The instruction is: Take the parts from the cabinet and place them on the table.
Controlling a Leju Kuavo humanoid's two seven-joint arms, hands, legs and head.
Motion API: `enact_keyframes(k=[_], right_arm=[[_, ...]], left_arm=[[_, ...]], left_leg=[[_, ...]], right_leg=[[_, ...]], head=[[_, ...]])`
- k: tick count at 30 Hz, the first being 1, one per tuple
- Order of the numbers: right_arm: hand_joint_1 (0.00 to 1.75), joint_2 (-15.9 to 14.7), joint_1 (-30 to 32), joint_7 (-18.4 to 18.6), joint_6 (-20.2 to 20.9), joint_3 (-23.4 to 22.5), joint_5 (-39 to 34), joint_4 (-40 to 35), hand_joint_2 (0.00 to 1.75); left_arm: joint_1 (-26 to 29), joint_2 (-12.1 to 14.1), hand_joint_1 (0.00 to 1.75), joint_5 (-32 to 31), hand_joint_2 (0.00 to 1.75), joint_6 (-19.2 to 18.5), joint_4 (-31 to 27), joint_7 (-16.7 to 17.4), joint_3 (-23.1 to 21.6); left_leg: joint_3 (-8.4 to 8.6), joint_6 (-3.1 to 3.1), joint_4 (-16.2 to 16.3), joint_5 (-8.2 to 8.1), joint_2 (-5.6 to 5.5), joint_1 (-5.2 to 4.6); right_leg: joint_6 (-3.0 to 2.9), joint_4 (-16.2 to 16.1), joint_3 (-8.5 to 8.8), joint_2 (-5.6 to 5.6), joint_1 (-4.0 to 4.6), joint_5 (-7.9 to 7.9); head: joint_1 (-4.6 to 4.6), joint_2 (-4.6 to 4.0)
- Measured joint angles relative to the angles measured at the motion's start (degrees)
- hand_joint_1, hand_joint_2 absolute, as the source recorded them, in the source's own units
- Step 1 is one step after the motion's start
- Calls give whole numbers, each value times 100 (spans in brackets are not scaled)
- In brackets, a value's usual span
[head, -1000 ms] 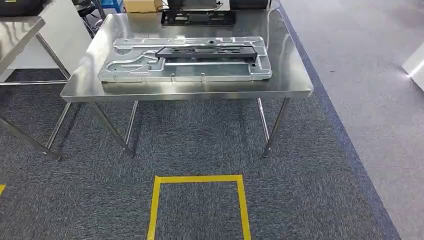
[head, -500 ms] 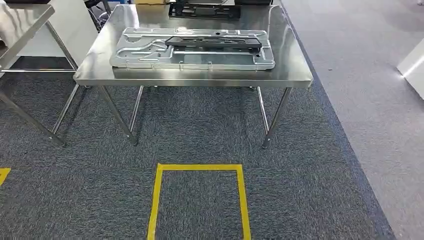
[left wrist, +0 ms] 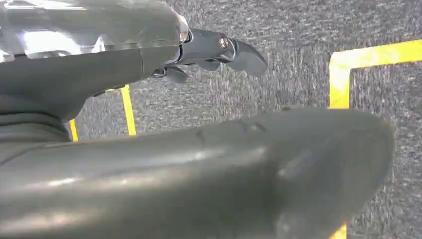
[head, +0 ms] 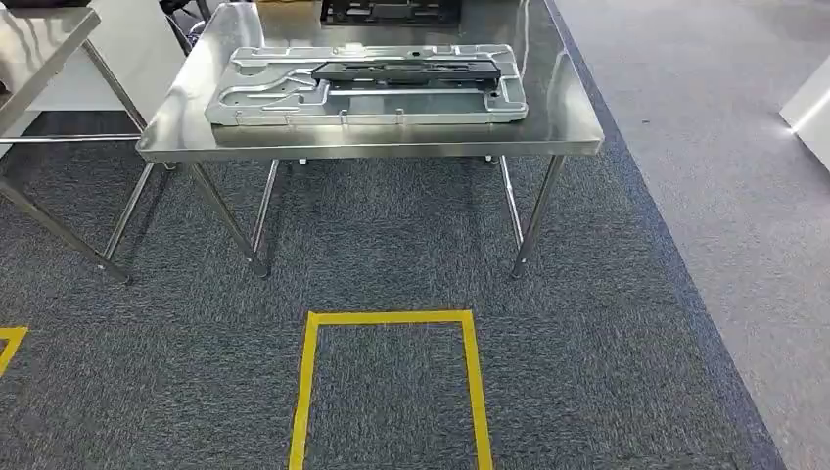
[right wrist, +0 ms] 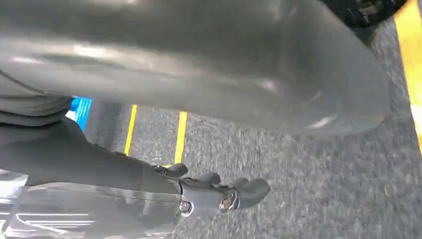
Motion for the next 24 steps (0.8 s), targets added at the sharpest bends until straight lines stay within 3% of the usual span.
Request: enact_keyframes(k=[2,3,4,5,7,8,9,10,11,12,13,14,15,18,19,24], right_arm=[[0,0,5,0,-4,0,-17,0,175],[0,0,8,0,-18,0,-26,0,175],[0,0,8,0,-18,0,-42,0,175],[0,0,7,4,-18,-4,-50,2,175],[0,7,0,-11,-18,-9,-85,2,175],[0,9,3,-35,-20,-18,-114,2,175],[0,9,-4,-55,-29,-26,-125,2,175],[0,7,-9,-48,-52,-31,-129,2,175],[0,7,-7,-20,-94,-33,-122,2,175],[0,7,-8,17,-129,-33,-116,2,175],[0,7,-8,42,-140,-33,-116,2,175],[0,7,-7,44,-140,-35,-116,2,175],[0,7,-6,44,-138,-35,-116,2,0],[0,13,-6,33,-136,-37,-116,9,0],[0,13,-7,16,-136,-39,-118,9,175],[0,15,-5,-46,-127,-70,-149,9,175]], left_arm=[[3,18,0,2,0,0,0,-2,0],[8,17,0,2,0,0,0,-2,0],[14,20,0,4,0,0,0,-2,0],[16,26,0,4,0,0,0,-2,0],[11,42,0,2,0,9,0,-2,0],[12,42,0,2,0,11,0,-2,0],[0,44,0,2,0,17,0,0,0],[-2,44,0,0,0,26,0,18,0],[10,44,0,-2,0,37,0,54,0],[18,44,0,-4,0,50,0,74,0],[14,44,0,-4,175,61,0,96,0],[7,44,0,-2,175,78,0,107,0],[2,48,0,2,175,120,0,129,0],[-19,50,0,22,175,177,0,177,0],[-22,50,0,26,175,179,0,175,2],[-30,57,0,101,175,114,0,138,0]], left_leg=[[-445,-74,962,-408,0,44],[-574,-93,1226,-445,0,61],[-558,-108,1178,-336,1,82],[-413,-117,867,-107,2,98],[101,-104,-205,442,1,122],[231,-74,-498,424,-9,119],[232,-39,-598,424,-9,78],[216,-18,-603,446,-11,112],[212,-12,-600,449,-11,89],[202,7,-596,448,-10,73],[199,24,-593,454,-10,63],[191,35,-590,456,-10,58],[187,57,-589,459,-9,50],[180,78,-587,466,-7,33],[179,81,-585,466,-7,30],[175,84,-579,467,-7,24]], right_leg=[[-7,8,-34,1,7,14],[2,17,-46,4,5,19],[7,25,-48,5,3,21],[13,37,-47,7,0,19],[46,62,-38,14,-8,9],[79,68,-46,16,0,12],[122,99,-75,27,25,14],[106,107,-90,22,62,-2],[96,98,-95,28,45,12],[122,88,-94,31,36,26],[137,77,-88,30,24,35],[158,66,-86,31,19,49],[172,58,-87,31,12,58],[208,40,-87,36,-3,77],[212,38,-88,35,-7,79],[241,35,-89,35,-12,86]], head=[[0,0],[0,0],[0,0],[0,0],[0,0],[0,0],[0,0],[2,0],[2,0],[2,0],[2,0],[2,0],[2,0],[2,0],[2,0],[2,0]])
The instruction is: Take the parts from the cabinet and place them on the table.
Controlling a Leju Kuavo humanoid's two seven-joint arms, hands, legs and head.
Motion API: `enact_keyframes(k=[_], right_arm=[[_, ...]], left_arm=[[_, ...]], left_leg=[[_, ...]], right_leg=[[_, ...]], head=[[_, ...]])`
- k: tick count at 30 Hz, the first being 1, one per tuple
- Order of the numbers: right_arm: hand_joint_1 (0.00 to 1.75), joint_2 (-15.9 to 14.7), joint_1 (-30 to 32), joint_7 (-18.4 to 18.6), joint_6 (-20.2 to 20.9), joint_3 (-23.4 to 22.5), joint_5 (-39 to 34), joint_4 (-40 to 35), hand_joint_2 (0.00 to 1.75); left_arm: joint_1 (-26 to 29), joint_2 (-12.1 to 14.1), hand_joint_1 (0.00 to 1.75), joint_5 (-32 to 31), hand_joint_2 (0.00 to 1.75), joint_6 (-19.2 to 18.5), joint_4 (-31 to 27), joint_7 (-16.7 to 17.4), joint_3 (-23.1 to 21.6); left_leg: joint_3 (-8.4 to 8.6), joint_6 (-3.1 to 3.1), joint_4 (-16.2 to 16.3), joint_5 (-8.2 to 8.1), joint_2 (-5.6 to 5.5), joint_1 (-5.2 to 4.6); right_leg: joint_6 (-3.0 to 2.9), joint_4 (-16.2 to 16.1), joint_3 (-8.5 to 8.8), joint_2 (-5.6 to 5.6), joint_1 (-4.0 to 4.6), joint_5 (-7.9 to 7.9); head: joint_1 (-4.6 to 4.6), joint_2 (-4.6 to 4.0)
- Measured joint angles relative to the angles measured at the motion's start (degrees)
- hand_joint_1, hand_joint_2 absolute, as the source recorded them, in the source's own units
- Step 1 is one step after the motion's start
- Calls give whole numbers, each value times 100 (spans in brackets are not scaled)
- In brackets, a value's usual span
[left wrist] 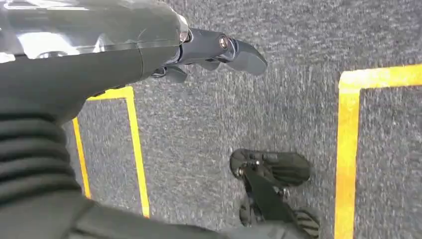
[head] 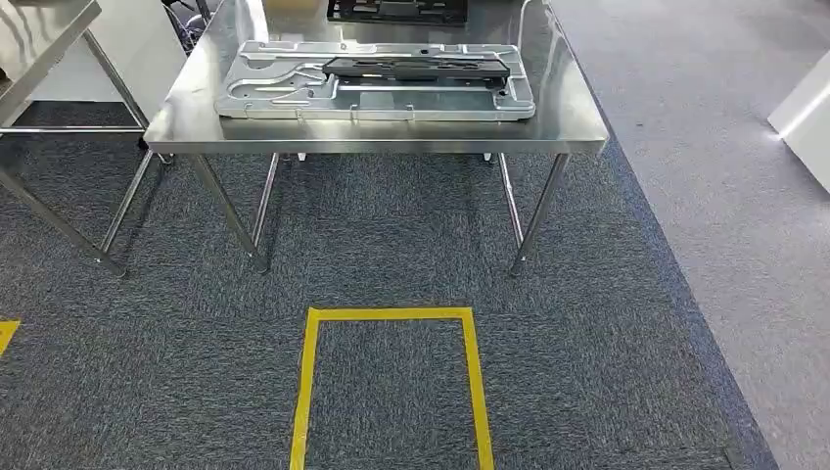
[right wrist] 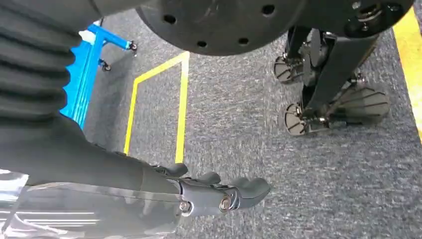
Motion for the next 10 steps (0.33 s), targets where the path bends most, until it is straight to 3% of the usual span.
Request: enact_keyframes(k=[3,4,6,7,10], right_arm=[[0,-2,33,-2,-7,204,-192,-4,175],[0,-7,48,-2,-9,285,-278,-11,175],[0,-18,87,-2,-9,487,-473,-31,175],[0,-20,106,-2,-11,584,-580,-39,0],[0,-46,169,-2,-20,892,-877,-83,0]], left_arm=[[28,20,0,206,175,-2,0,22,-230],[42,35,0,298,0,-2,0,42,-340],[78,57,0,522,0,4,-4,92,-548],[98,66,0,623,0,7,-11,116,-652],[159,83,0,936,0,13,-33,179,-995]], left_leg=[[0,0,0,0,0,0],[-1,0,0,0,0,0],[-1,0,0,0,0,0],[-1,-1,0,0,0,0],[-1,-2,-1,1,0,2]], right_leg=[[0,0,-3,0,1,0],[0,1,-5,0,3,0],[0,3,-6,0,10,0],[0,4,-7,0,14,0],[-1,7,-9,0,18,-1]], head=[[0,0],[0,0],[0,0],[0,0],[0,0]])
